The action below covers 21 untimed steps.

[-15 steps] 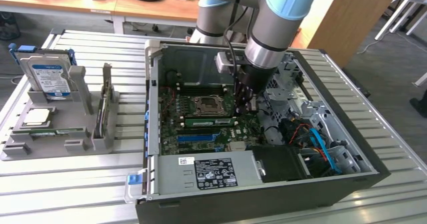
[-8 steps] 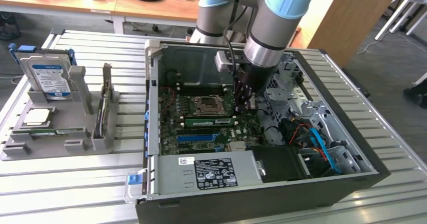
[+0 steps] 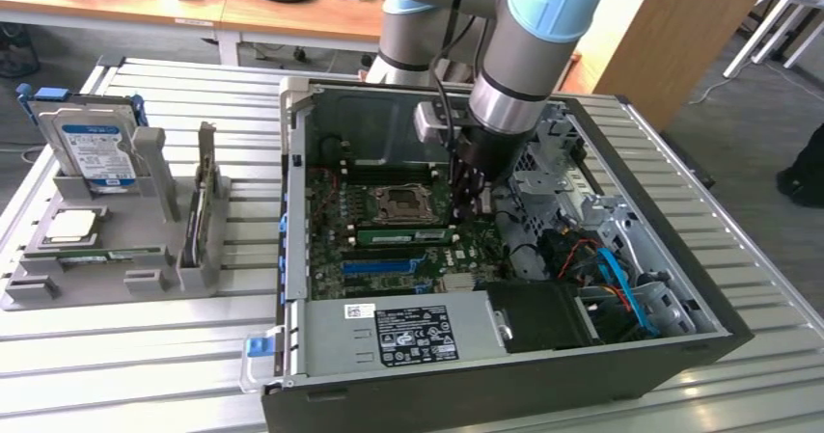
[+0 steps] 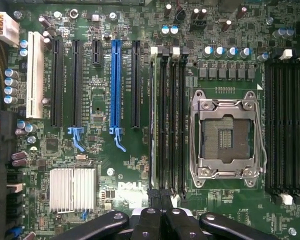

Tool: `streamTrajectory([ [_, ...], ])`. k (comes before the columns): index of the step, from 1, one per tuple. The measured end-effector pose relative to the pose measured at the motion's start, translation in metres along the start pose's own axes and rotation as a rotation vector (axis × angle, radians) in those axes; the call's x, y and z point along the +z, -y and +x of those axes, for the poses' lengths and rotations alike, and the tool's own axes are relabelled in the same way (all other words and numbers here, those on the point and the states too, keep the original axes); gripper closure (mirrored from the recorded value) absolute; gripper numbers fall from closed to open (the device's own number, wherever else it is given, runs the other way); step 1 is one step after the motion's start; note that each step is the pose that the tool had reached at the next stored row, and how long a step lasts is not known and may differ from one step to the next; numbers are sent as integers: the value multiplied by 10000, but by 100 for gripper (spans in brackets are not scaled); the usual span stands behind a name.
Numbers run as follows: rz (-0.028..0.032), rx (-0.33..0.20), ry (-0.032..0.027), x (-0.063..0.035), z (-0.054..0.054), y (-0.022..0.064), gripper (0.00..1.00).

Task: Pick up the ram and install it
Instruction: 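Press down the ram until it locks into place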

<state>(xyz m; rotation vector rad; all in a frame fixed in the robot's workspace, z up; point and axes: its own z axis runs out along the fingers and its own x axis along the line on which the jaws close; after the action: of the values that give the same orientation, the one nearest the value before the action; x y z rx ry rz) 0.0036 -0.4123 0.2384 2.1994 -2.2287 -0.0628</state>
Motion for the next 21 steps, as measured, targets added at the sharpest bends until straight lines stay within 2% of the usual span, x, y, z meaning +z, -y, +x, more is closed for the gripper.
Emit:
streamTrajectory([
  [5,0,1,0,38,1,1,89],
  [21,1,0,5,73,1,3,89],
])
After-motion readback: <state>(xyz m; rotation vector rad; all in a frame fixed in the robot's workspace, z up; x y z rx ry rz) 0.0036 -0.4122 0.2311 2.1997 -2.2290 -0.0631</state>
